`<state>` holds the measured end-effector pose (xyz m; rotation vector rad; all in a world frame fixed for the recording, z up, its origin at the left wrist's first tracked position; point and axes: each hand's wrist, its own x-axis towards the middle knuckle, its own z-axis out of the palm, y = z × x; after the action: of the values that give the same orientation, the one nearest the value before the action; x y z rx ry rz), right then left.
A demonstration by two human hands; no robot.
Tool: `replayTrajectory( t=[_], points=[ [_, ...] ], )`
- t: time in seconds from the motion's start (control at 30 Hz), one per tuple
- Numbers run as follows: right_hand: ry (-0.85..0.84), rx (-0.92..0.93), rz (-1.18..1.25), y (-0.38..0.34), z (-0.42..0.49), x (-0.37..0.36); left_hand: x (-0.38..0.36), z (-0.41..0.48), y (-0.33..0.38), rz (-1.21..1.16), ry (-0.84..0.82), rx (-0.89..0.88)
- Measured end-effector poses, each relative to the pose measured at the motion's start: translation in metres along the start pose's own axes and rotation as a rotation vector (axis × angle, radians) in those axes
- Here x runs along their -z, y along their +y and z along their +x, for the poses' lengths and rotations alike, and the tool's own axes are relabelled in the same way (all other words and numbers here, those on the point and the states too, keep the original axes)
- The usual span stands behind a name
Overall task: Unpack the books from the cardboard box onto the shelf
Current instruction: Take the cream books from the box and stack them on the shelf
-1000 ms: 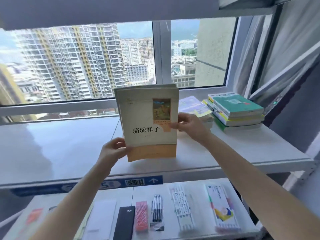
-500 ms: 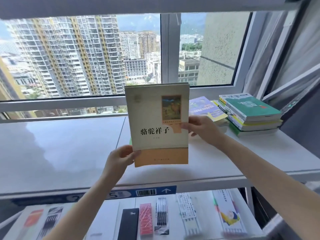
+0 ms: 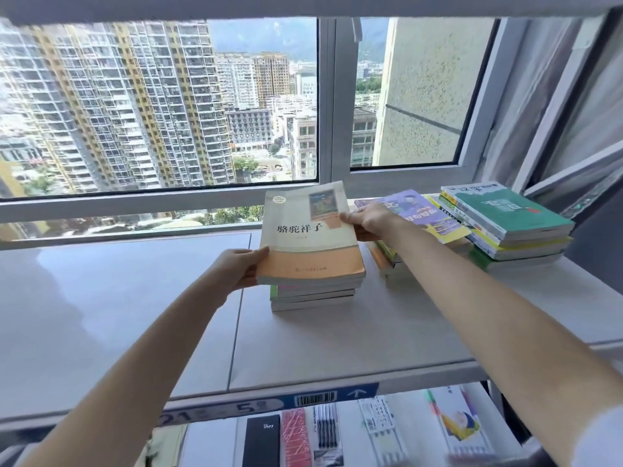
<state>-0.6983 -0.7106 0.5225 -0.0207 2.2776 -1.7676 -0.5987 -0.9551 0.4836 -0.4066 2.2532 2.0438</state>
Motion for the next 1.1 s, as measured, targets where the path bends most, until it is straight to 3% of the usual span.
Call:
replayTrajectory(
  t=[0.13, 0.27, 0.43, 0.57, 0.63, 0.7, 0.77, 0.83, 0.97, 1.1],
  points=[
    [0.067, -0.014, -0.172, 0.003, 0.015, -0.006, -0.001, 0.011, -0.006, 0.038, 0.005, 0.022],
    [0.162, -0.001, -0.488, 0.008, 0.033, -0.007, -0.007, 0.020, -0.012, 0.245, -0.006, 0.017],
    [0.154, 0.022, -0.714, 0.015, 0.040, -0.008, -0.014, 0.025, -0.022, 0.423, 0.034, -0.039],
    [0.133, 0.154, -0.882, 0.008, 0.024, -0.001, -0.014, 0.006, -0.021, 0.844, 0.210, -0.099],
    [0.106, 0.225, -0.898, 0.007, 0.009, 0.006, -0.013, -0.017, -0.024, 1.011, 0.400, -0.260],
    [0.034, 0.304, -0.878, 0.013, -0.014, 0.012, -0.020, -0.049, -0.029, 1.035, 0.520, -0.592],
    [-0.038, 0.379, -0.838, 0.028, -0.044, 0.015, -0.038, -0.085, -0.038, 1.033, 0.459, -0.817],
    [-0.095, 0.400, -0.781, 0.042, -0.080, 0.013, -0.057, -0.118, -0.051, 1.030, 0.330, -0.893],
    [-0.186, 0.367, -0.775, 0.080, -0.164, 0.002, -0.084, -0.178, -0.102, 1.033, 0.061, -0.893],
    [-0.250, 0.178, -0.843, 0.149, -0.248, -0.015, -0.091, -0.220, -0.181, 1.148, -0.196, -0.803]
  ],
)
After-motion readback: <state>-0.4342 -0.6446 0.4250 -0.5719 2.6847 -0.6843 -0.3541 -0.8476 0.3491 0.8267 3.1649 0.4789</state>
